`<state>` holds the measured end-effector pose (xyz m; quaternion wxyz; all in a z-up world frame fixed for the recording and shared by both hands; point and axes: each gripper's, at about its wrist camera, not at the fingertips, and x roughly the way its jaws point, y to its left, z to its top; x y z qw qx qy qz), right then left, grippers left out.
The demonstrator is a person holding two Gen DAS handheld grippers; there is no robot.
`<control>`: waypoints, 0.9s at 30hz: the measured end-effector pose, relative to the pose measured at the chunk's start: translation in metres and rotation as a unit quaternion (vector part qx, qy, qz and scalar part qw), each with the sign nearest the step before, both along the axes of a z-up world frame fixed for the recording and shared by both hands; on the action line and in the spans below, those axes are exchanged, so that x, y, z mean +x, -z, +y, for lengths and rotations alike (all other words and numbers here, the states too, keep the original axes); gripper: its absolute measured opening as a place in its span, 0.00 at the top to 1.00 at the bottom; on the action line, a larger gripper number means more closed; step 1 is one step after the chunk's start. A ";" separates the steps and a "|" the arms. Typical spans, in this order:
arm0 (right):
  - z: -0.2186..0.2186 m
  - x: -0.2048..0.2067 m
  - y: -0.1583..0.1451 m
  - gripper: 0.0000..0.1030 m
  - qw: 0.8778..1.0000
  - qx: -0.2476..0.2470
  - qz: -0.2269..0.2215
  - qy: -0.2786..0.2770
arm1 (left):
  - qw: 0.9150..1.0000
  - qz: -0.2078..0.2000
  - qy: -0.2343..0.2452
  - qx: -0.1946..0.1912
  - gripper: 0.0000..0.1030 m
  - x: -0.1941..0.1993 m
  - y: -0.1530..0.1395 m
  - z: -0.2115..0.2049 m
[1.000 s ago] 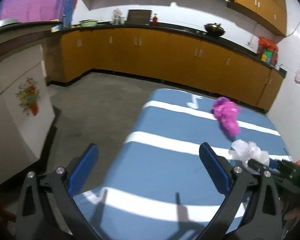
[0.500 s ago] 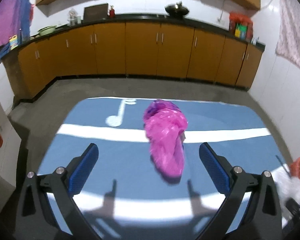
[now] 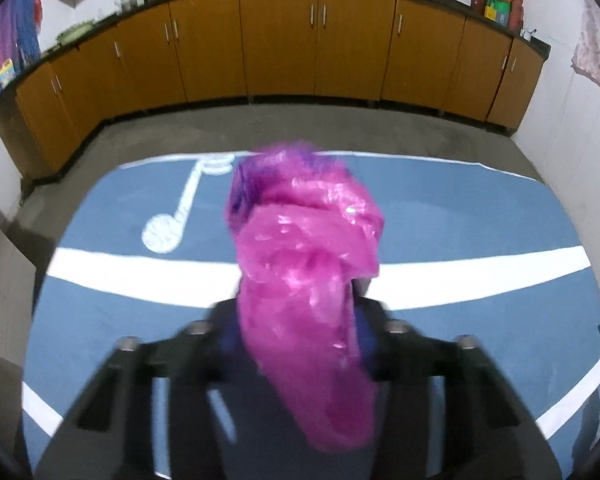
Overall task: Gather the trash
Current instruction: 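Grasp the pink plastic bag with the left tool while the right holds the white bag, then carry the pink and white bags over the orange basket with both tools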
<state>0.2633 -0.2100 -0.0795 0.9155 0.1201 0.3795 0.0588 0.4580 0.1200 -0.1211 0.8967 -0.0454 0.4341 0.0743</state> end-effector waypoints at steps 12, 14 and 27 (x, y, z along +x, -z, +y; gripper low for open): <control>-0.014 -0.028 -0.020 0.60 0.999 0.018 -0.020 0.020 | 0.998 -0.049 0.033 0.027 0.75 -0.080 -0.028 -0.021; -0.016 -0.037 -0.027 0.60 0.999 0.019 -0.027 0.024 | 0.997 -0.055 0.037 0.027 0.75 -0.100 -0.036 -0.026; -0.040 -0.094 -0.063 0.60 0.996 0.023 -0.064 0.052 | 0.988 -0.118 0.092 0.030 0.74 -0.208 -0.097 -0.080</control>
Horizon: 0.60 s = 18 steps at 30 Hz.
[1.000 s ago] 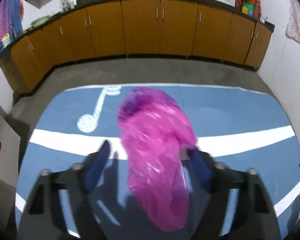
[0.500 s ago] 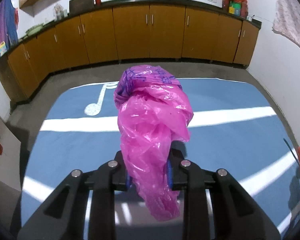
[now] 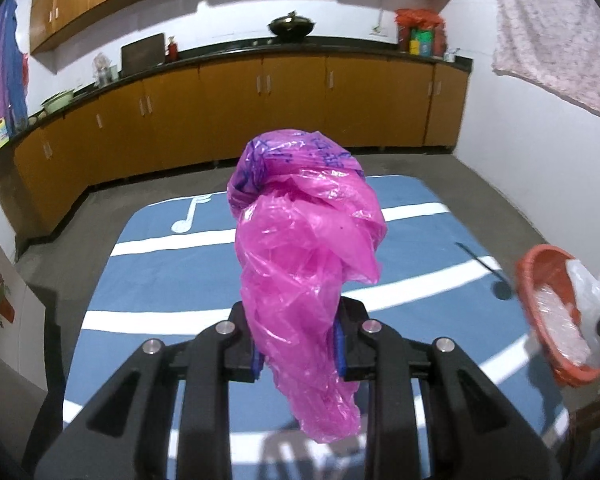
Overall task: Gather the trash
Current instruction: 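Carry the pink and white bags over the orange basket with both tools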
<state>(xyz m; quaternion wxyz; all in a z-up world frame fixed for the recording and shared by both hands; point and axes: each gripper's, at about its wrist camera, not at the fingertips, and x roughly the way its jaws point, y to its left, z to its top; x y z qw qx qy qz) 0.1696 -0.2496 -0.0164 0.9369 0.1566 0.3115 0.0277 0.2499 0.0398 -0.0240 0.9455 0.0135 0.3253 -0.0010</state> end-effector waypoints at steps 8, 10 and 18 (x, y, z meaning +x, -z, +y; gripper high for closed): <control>-0.021 -0.025 -0.009 0.60 1.000 0.005 -0.016 0.027 | 0.999 -0.016 0.039 -0.005 0.74 -0.043 -0.021 -0.037; -0.026 -0.030 -0.010 0.60 0.999 0.003 -0.018 0.034 | 0.999 -0.019 0.046 -0.003 0.74 -0.052 -0.024 -0.045; -0.045 -0.045 -0.010 0.60 0.997 -0.023 -0.018 0.070 | 0.997 -0.013 0.069 -0.016 0.74 -0.071 -0.024 -0.074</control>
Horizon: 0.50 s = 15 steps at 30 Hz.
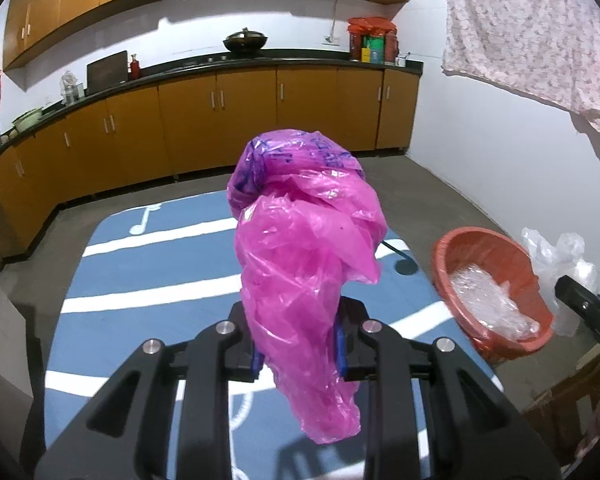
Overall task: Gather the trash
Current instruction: 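Carry the pink and white bags over the orange basket with both tools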
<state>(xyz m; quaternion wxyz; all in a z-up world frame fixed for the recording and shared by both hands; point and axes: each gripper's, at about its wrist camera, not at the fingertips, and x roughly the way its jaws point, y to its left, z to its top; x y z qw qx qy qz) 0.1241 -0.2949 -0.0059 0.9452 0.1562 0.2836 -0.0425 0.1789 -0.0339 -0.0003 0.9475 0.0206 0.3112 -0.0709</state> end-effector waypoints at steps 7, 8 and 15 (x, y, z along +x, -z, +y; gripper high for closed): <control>-0.020 -0.007 0.001 0.60 0.998 -0.039 0.008 0.050 | 1.000 0.012 0.025 -0.005 0.74 -0.010 0.007 -0.030; -0.022 -0.008 0.001 0.60 0.998 -0.042 0.009 0.055 | 0.999 0.014 0.029 -0.007 0.74 -0.010 0.009 -0.034; -0.040 -0.012 0.006 0.60 0.996 -0.040 0.016 0.079 | 0.998 0.024 0.055 -0.013 0.74 -0.011 0.013 -0.060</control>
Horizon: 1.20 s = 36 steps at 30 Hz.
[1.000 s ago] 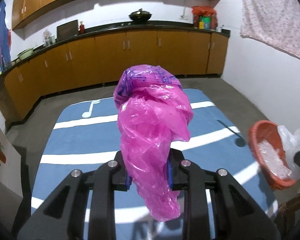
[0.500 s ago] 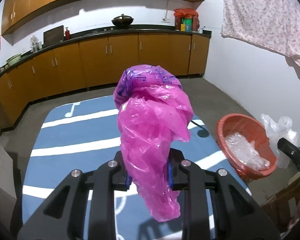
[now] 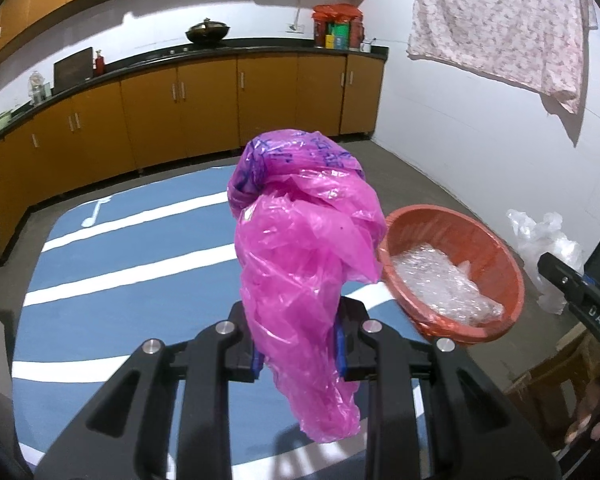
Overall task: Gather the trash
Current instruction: 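Carry the pink and white bags over the orange basket with both tools, then open both tools to drop the pink and white bags into the basket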
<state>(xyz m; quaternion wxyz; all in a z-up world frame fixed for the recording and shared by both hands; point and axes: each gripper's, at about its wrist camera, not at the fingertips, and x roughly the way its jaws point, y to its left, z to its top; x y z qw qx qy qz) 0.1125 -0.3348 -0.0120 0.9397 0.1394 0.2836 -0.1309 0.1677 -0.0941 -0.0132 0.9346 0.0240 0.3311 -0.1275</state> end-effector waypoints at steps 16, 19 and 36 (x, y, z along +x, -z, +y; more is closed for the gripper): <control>-0.036 0.012 0.011 0.60 0.999 0.015 0.012 0.035 | 0.998 0.029 0.058 -0.017 0.74 0.011 0.016 -0.057; -0.037 0.017 0.013 0.60 0.999 0.020 0.012 0.036 | 0.997 0.037 0.071 -0.025 0.74 0.016 0.022 -0.066; -0.084 0.070 0.011 0.44 0.993 0.111 -0.026 0.023 | 0.986 0.070 0.145 -0.034 0.60 0.064 0.051 -0.148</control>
